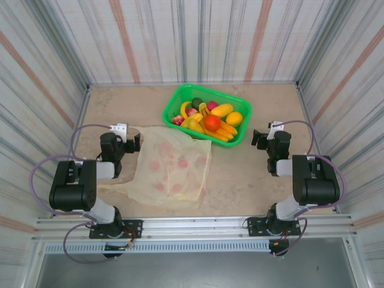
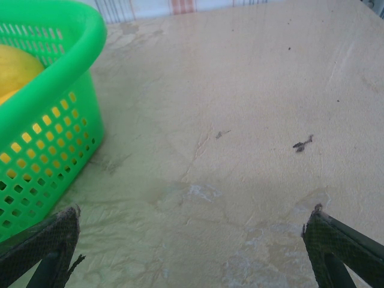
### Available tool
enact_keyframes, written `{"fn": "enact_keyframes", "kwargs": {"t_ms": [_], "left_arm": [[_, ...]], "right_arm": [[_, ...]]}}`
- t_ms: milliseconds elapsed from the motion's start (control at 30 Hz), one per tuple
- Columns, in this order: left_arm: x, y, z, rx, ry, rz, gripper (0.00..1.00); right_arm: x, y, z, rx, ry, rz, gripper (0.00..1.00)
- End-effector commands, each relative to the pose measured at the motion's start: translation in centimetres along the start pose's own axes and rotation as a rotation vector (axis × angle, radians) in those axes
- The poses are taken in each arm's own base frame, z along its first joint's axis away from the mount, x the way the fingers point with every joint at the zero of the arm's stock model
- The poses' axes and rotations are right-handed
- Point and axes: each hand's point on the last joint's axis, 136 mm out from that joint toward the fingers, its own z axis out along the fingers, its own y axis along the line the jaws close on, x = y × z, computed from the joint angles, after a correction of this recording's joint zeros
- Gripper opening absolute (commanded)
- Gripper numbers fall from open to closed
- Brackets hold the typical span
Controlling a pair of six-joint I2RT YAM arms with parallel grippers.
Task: Place the fake fruits into the plastic bag and tie a complex knot
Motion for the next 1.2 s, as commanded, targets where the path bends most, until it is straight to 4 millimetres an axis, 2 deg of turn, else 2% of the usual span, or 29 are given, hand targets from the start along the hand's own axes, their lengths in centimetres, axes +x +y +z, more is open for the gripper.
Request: {"fn": "enact_keyframes", "kwargs": {"t_ms": [0,133,233,333,367,533,667,767,800,900,933,1000,1033,1100,1167], "left_arm": [[-0.9,-0.1,-0.2,0.009,-0.030,0.005,0.99],[-1.1,-0.4,-0.3,0.013,-0.034,0.017,0.99],[-2.4,-0.5,-0.9,-0.002,-0.035,0.035,0.99],[-4.0,-0.8,-2.2,-0.009,-0.044,0.052,0.99],[-4.8,-1.1,-2.9,-0.004,-0.064,0.066,0.99],[-12.1,-3.7,-8.2,-0.018,-0.296,0.194,0.99],[-17.1,-7.9,-14.3,0.048,-0.470,0.365,0.99],[-19.0,-12.2,-19.4,0.245,-0.552,0.365,0.99],[-19.2,-13.2,-20.8,0.303,-0.530,0.313,0.99],[-17.9,-14.4,-22.3,0.286,-0.343,0.222,0.99],[-17.3,-14.4,-23.0,0.271,-0.274,0.194,0.99],[-15.9,-13.6,-25.1,0.275,-0.090,0.162,0.99],[-15.3,-13.6,-26.0,0.310,-0.031,0.181,0.99],[-14.3,-12.1,-26.2,0.258,0.029,0.033,0.99],[-13.8,-12.6,-26.9,0.324,0.039,-0.063,0.99]], "right_arm": [[-0.1,-0.3,-0.1,0.006,-0.002,-0.008,0.99],[0.0,-0.3,-0.1,0.004,0.002,-0.004,0.99],[-0.2,0.0,-0.3,-0.003,-0.010,-0.013,0.99],[-2.2,1.3,-1.7,0.038,-0.008,-0.102,0.99],[-3.6,1.7,-2.4,0.060,-0.009,-0.116,0.99],[-11.0,5.5,-7.5,0.014,-0.177,-0.142,0.99],[-15.3,8.9,-13.1,-0.073,-0.282,-0.171,0.99],[-17.2,12.6,-16.9,-0.163,-0.287,-0.172,0.99],[-17.4,14.0,-18.1,-0.181,-0.262,-0.200,0.99],[-18.2,16.8,-22.1,-0.195,-0.188,-0.261,0.99],[-18.1,17.7,-23.6,-0.253,-0.135,-0.254,0.99],[-16.7,20.6,-27.8,-0.550,0.000,-0.299,0.99],[-16.4,20.5,-28.3,-0.586,0.018,-0.255,0.99],[-15.2,20.5,-28.4,-0.659,0.063,-0.161,0.99],[-13.5,20.9,-27.0,-0.669,0.219,-0.098,1.00]]}}
